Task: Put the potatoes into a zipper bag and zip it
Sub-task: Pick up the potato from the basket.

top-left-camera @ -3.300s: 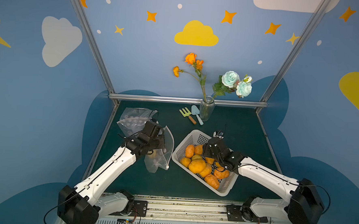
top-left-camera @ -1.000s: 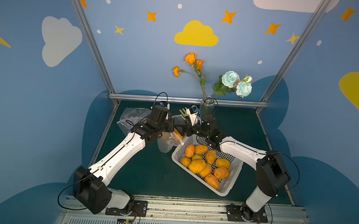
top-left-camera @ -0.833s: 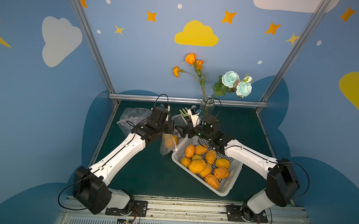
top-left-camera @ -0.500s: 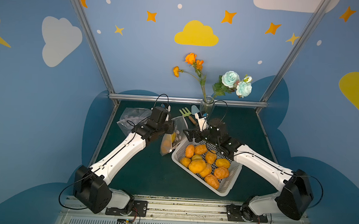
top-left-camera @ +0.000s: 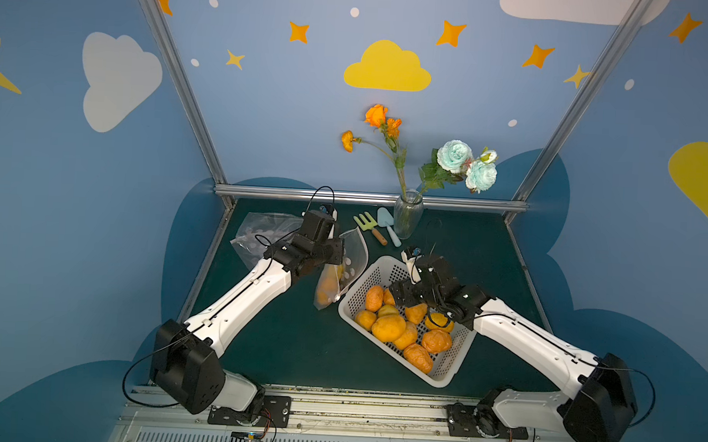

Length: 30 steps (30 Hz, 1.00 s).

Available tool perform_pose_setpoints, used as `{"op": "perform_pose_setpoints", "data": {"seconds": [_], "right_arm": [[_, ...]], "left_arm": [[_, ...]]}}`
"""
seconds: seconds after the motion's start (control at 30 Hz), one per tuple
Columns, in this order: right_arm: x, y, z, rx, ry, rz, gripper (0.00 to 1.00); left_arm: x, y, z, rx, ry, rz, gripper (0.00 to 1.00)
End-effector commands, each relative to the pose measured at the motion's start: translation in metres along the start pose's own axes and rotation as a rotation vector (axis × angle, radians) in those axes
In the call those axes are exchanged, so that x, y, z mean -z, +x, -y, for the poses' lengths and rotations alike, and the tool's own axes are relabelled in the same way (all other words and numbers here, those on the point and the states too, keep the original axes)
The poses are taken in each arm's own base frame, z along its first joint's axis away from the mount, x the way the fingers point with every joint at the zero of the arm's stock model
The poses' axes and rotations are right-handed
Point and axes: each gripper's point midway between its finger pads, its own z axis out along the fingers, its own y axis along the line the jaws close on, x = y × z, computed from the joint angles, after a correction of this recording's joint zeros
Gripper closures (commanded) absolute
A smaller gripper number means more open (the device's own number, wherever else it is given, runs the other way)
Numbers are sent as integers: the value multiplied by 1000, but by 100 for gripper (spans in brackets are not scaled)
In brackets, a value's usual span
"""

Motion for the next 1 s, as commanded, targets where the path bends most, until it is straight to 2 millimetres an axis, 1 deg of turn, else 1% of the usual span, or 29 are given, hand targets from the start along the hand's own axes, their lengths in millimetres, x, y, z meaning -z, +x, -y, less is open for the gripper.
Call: {"op": "perform_pose_setpoints", "data": {"seconds": [0.0, 0.1, 0.2, 0.43, 0.57, 0.73, 0.8, 0.9, 0.97], "right_arm": [[5, 28, -22, 21, -155, -102, 14], [1, 40, -37, 25, -241, -139, 15], [-5, 52, -47, 18, -296, -201, 16], [-12, 72, -69, 40, -378, -267, 15], [-11, 86, -72, 39, -393, -299, 11], [-6, 104, -68, 3, -400, -304, 10], [-4, 107, -68, -8, -409, -299, 10], [-1, 109, -70, -20, -424, -285, 16], [1, 107, -71, -26, -431, -267, 25]], "left_arm": [[5, -12, 0, -10, -10, 22, 97], [3, -11, -2, -12, -18, 18, 97], [3, -10, -2, -8, -19, 16, 97], [4, -5, -4, -3, -20, 14, 97], [6, -6, -4, -1, -19, 17, 97], [7, -6, -3, 0, -12, 19, 97], [7, -6, -3, 1, -11, 20, 97], [5, -5, -4, 4, -22, 11, 97], [5, -4, -5, 8, -26, 10, 97]]}}
